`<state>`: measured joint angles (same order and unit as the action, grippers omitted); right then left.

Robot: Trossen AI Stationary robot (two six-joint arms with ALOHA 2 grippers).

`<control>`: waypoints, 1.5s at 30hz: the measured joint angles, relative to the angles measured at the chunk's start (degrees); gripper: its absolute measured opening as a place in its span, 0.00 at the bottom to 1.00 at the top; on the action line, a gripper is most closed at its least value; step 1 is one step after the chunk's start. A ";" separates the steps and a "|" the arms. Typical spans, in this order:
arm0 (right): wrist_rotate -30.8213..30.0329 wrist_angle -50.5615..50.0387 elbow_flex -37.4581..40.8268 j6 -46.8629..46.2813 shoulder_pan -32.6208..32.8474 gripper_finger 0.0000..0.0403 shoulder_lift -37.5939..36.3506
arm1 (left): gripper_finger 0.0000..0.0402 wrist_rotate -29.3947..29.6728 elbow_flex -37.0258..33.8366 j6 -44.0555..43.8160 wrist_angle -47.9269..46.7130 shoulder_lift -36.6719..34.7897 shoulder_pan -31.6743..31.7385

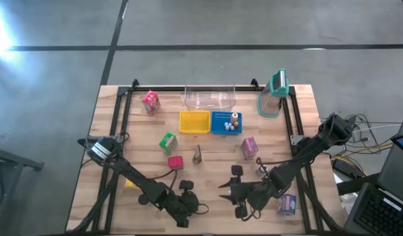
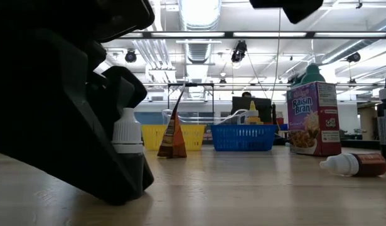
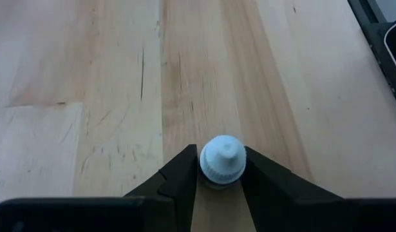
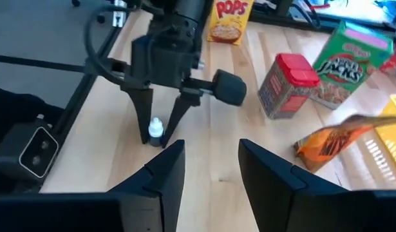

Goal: Pick & Place Kitchen Items
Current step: Put the purple food coloring bottle into the blue bin

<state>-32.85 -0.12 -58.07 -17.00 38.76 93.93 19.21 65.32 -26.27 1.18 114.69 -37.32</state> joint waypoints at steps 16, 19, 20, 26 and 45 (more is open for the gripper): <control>1.79 14.00 1.25 -2.78 2.43 0.31 11.01 | 0.30 -0.03 -0.59 0.01 0.18 0.11 0.00; 1.52 14.18 -2.30 -0.88 2.45 0.33 14.98 | 0.30 -0.04 -0.65 -0.27 0.16 0.14 0.00; 1.41 14.06 -3.40 -0.69 2.47 0.33 16.00 | 0.30 -0.02 -0.68 -0.27 0.18 0.14 0.00; 2.12 13.98 -11.66 -0.58 2.47 0.36 22.21 | 0.30 -0.08 -0.66 -0.36 0.31 0.16 0.00; 1.19 10.04 -15.69 -4.43 2.10 0.37 24.44 | 0.25 -0.70 -0.45 -0.54 -0.07 -0.41 -0.02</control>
<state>-31.66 9.91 -73.76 -21.43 40.86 118.37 18.52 64.87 -26.82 1.11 114.28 -37.34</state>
